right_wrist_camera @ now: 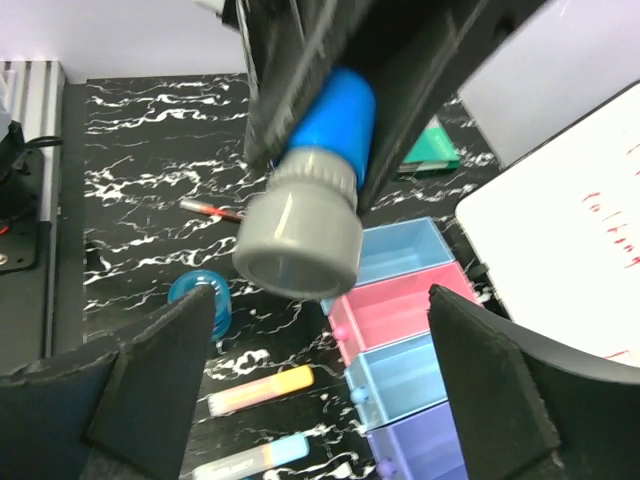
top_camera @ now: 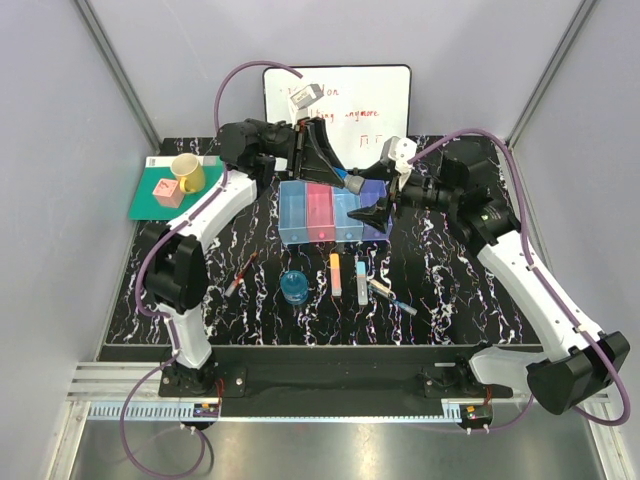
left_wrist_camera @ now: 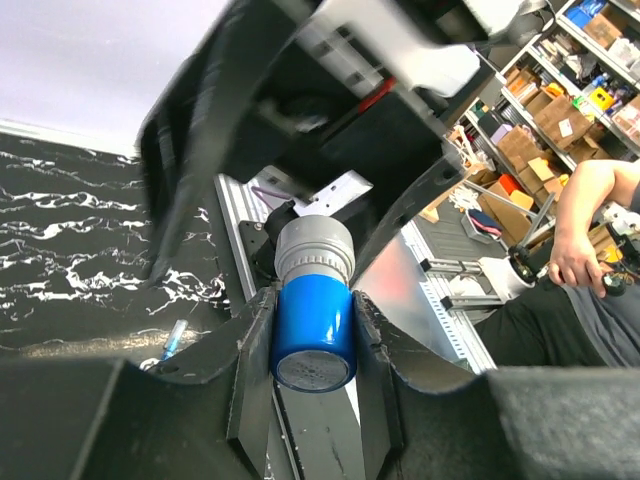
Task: Sort the stationery into containers
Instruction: Pick up the stationery from the center of the board.
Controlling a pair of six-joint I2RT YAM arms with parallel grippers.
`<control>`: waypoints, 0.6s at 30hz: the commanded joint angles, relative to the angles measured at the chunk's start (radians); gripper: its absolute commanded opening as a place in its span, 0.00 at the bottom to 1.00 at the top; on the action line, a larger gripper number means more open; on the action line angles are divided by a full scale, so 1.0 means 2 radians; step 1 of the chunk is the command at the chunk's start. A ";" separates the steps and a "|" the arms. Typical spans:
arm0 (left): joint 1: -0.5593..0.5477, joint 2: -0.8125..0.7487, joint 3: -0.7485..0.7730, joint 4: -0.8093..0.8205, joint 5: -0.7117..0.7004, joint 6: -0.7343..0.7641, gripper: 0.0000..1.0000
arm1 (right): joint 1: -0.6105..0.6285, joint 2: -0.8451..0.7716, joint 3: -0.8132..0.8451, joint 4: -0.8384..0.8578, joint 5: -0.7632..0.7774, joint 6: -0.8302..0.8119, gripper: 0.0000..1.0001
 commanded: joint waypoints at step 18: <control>0.040 -0.001 0.080 -0.111 -0.012 0.095 0.00 | 0.003 -0.007 0.007 -0.010 -0.008 0.017 1.00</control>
